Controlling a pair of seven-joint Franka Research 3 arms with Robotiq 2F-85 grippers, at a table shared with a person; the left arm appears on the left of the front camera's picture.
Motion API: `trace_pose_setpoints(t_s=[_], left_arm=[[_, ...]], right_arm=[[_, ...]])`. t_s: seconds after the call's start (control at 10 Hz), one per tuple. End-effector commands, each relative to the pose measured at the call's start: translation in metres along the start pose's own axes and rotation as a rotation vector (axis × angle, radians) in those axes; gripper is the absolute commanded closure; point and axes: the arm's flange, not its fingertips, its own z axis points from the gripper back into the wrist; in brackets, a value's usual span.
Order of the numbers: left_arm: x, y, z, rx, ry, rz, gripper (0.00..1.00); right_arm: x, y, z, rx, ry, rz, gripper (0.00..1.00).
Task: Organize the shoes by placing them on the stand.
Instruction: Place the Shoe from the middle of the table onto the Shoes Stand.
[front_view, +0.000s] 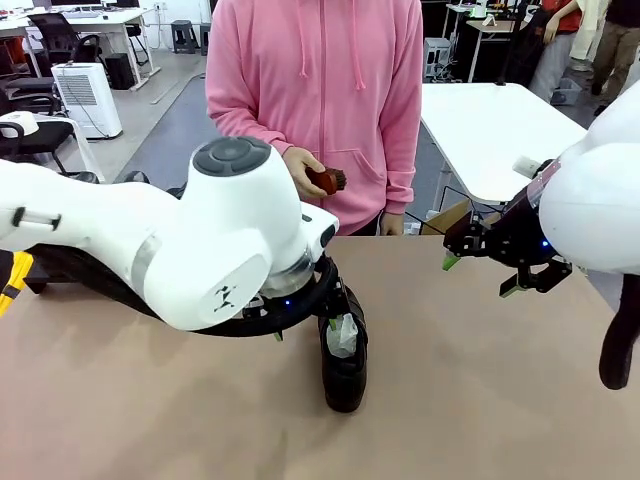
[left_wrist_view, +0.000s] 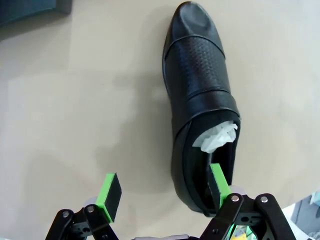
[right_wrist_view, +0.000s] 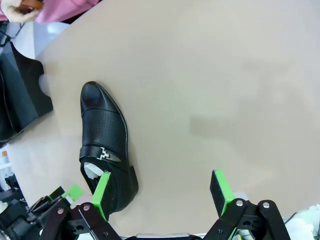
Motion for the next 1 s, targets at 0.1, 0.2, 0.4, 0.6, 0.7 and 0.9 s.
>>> trace_pose_setpoints(t_s=[0.1,0.2,0.4,0.6,0.7,0.9], left_arm=[[-0.002,-0.022,-0.031,0.045,0.007,-0.033,0.10],[-0.004,-0.024,-0.043,0.078,0.019,-0.052,0.10],[-0.006,-0.025,-0.060,0.083,0.025,-0.069,0.10],[-0.006,-0.028,-0.065,0.072,0.044,-0.105,0.29],[-0.006,-0.028,-0.065,0.072,0.043,-0.108,0.48],[-0.006,-0.028,-0.066,0.075,0.038,-0.115,0.85]], right_arm=[[0.003,-0.001,0.002,0.015,0.006,0.011,0.00],[0.003,-0.001,0.002,0.015,0.006,0.011,0.00],[0.003,-0.001,0.002,0.015,0.006,0.011,0.00],[0.003,-0.001,0.002,0.015,0.006,0.011,0.00],[0.003,-0.001,0.002,0.015,0.006,0.011,0.00],[0.003,-0.001,0.002,0.015,0.006,0.011,0.00]])
